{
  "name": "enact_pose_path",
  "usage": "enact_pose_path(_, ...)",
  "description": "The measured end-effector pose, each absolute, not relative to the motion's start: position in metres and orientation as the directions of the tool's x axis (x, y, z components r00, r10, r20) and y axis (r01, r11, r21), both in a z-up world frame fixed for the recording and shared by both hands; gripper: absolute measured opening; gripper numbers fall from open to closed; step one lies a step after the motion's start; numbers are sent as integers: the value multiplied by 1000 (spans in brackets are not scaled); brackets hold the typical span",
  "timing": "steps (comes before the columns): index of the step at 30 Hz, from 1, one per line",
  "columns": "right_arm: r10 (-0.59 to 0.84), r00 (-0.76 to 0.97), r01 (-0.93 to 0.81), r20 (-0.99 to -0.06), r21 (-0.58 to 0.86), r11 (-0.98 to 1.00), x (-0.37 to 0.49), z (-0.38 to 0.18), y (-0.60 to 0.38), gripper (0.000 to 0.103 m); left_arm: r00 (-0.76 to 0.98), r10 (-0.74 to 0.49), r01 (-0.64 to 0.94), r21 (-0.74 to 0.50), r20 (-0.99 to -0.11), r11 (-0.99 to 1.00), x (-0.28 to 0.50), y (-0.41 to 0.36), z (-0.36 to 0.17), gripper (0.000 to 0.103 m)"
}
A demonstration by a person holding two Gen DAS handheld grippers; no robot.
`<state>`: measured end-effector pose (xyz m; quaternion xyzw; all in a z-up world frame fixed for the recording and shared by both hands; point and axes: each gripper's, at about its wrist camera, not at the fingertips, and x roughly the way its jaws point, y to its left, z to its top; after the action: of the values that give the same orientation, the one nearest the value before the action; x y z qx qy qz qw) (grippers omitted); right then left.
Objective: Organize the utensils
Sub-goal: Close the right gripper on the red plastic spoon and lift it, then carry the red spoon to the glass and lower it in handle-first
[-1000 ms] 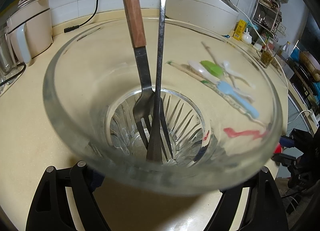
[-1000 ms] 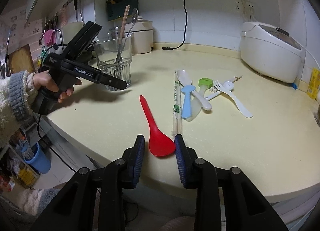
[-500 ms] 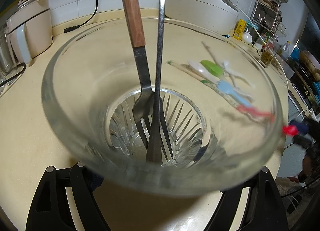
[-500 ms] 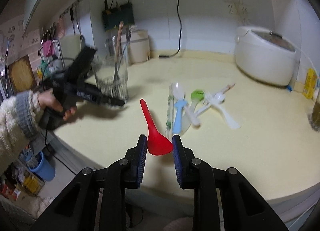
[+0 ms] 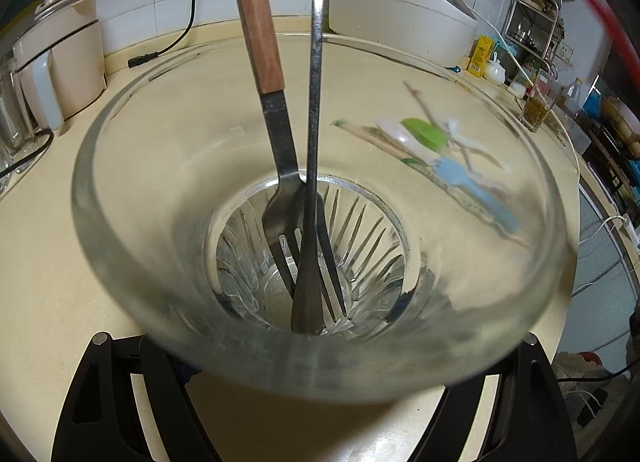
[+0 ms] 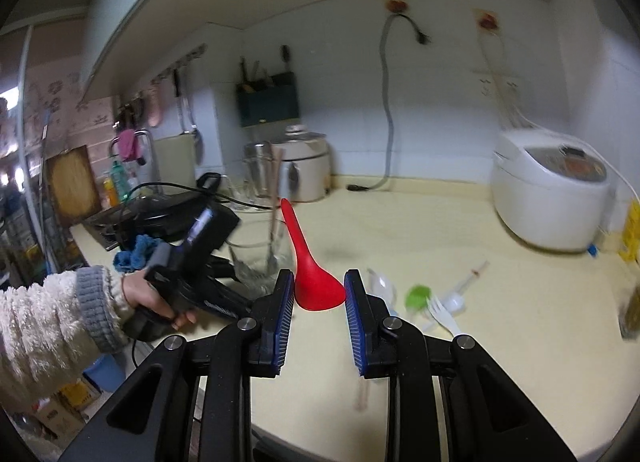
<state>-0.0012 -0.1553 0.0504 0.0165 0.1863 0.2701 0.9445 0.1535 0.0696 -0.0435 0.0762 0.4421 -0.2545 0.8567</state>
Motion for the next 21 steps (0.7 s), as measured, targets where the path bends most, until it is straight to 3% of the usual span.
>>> enact_pose_path(3, 533, 770, -532, -352, 107, 840, 7, 56, -138, 26, 482, -362, 504, -86, -798, 860, 153, 69, -44, 86)
enact_pose_path(21, 481, 600, -612, -638, 21, 791, 77, 71, -67, 26, 476, -378, 504, -106, -794, 857, 153, 72, -44, 87)
